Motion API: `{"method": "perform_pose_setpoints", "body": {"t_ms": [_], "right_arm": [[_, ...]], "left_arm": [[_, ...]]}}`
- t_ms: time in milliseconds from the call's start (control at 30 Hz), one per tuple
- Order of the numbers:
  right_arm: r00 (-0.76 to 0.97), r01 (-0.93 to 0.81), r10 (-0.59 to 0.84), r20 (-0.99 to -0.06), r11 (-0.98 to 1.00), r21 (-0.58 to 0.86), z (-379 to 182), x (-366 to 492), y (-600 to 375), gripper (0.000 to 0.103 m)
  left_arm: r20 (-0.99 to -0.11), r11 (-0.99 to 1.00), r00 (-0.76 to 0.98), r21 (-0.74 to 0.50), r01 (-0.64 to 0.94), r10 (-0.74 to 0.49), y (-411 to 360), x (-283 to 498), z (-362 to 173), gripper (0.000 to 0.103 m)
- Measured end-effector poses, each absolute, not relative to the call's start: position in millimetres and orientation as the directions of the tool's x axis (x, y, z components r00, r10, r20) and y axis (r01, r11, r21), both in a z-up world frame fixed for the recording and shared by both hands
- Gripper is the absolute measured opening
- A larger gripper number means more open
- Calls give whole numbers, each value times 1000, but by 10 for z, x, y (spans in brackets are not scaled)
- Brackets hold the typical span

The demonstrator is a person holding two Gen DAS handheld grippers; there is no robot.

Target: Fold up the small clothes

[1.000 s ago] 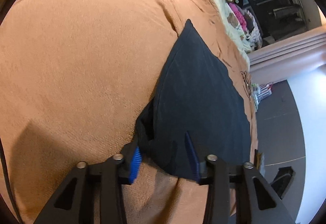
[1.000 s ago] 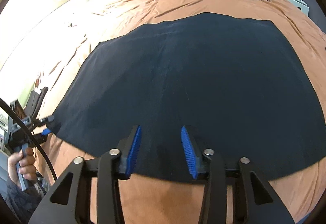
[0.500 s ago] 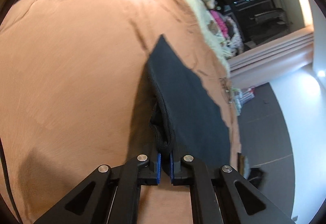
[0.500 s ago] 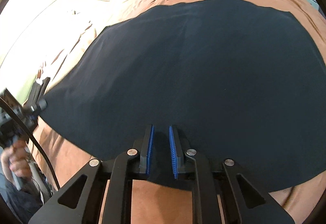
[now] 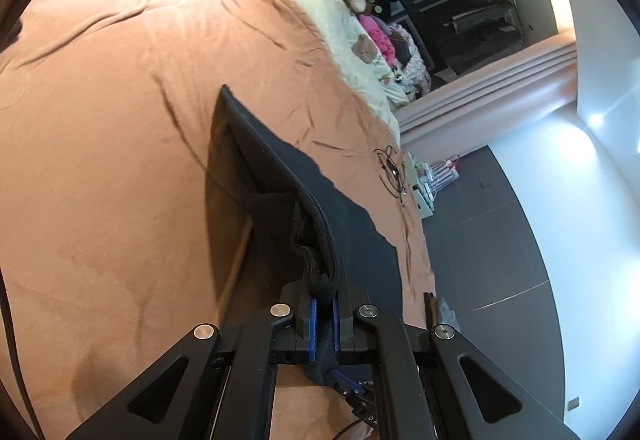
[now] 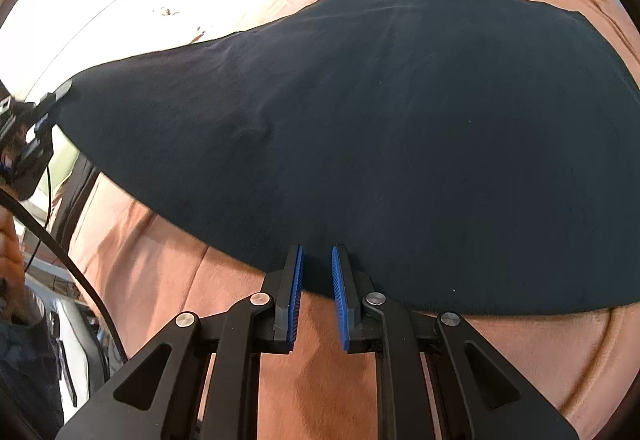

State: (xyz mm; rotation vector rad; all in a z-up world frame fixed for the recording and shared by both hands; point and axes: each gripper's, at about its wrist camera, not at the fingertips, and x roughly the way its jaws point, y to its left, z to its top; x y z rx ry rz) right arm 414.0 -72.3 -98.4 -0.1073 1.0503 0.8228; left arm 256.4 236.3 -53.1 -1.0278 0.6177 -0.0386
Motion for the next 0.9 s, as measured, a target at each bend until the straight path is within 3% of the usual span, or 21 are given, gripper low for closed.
{"method": "perform_pose_setpoints", "body": {"t_ms": [567,800,900], "right_arm": [[208,-626,588,-782,694,355,-988,4352,-957,12],[286,-637,624,-728,691,342,-670,4382,-1495,12],[326,-619,611,-721,715,325,-587,4427,-1773,18]], "left_arm": [[-444,621,816,-772,-138,-371,1848,3030,70,4],[-448,664,796,-743,-79,-407,1391,3326,331,4],[-451,674,782,-736,-52,-431,1156,3461,383,4]]}}
